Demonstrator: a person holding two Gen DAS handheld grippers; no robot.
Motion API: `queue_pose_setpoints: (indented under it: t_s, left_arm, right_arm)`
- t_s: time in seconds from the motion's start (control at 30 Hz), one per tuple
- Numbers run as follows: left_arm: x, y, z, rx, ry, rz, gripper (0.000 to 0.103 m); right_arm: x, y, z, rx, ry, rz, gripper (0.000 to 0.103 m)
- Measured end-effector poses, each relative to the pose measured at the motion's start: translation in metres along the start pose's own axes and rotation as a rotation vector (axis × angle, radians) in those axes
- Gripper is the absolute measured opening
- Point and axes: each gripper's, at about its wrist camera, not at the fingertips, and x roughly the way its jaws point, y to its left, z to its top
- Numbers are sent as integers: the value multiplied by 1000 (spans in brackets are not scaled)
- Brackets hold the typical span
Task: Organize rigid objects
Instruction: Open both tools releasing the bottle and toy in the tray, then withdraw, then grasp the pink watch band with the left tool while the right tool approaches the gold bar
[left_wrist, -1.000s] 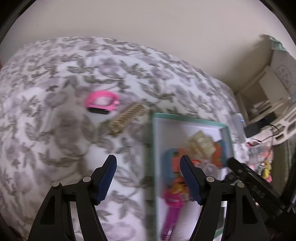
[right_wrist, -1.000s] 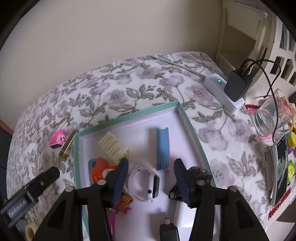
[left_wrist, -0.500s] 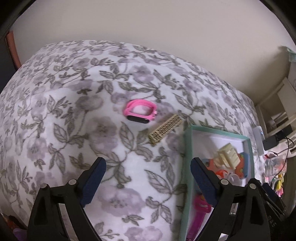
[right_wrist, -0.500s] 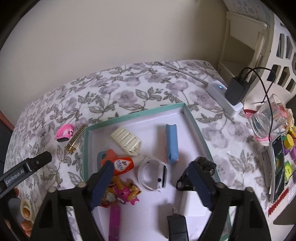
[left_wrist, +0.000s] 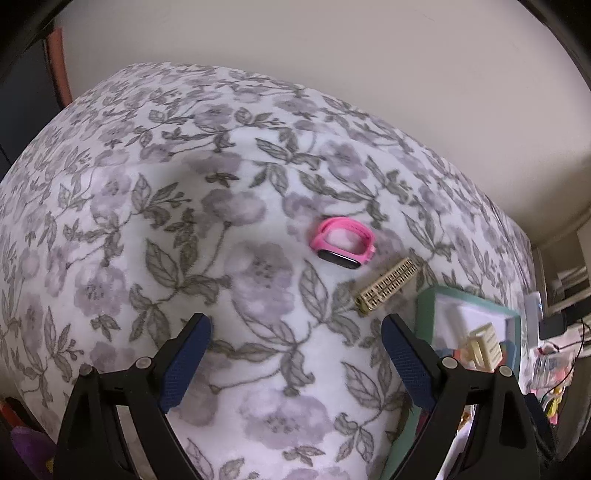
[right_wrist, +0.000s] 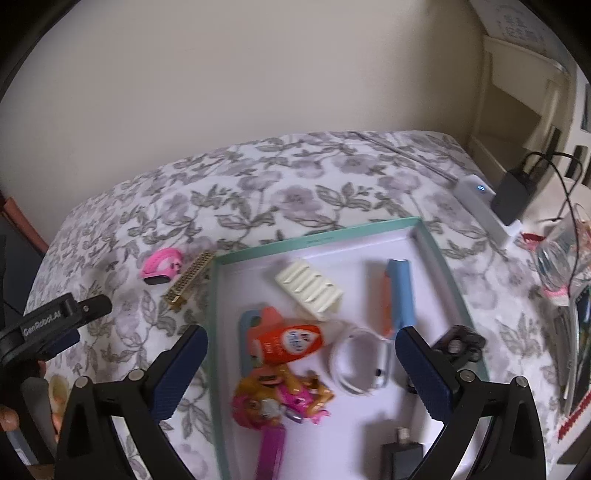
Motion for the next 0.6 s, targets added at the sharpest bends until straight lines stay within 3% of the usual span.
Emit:
queue_pose_setpoints:
  t_s: [0.23,0.6]
  left_arm:
    - [1,19,9,-37,-35,33,94]
    - [15,26,35,-17,-18,41,94]
  right_arm:
    - [10,31,2,-48,-3,61,103]
    - [35,60,18,-111,24,64,103]
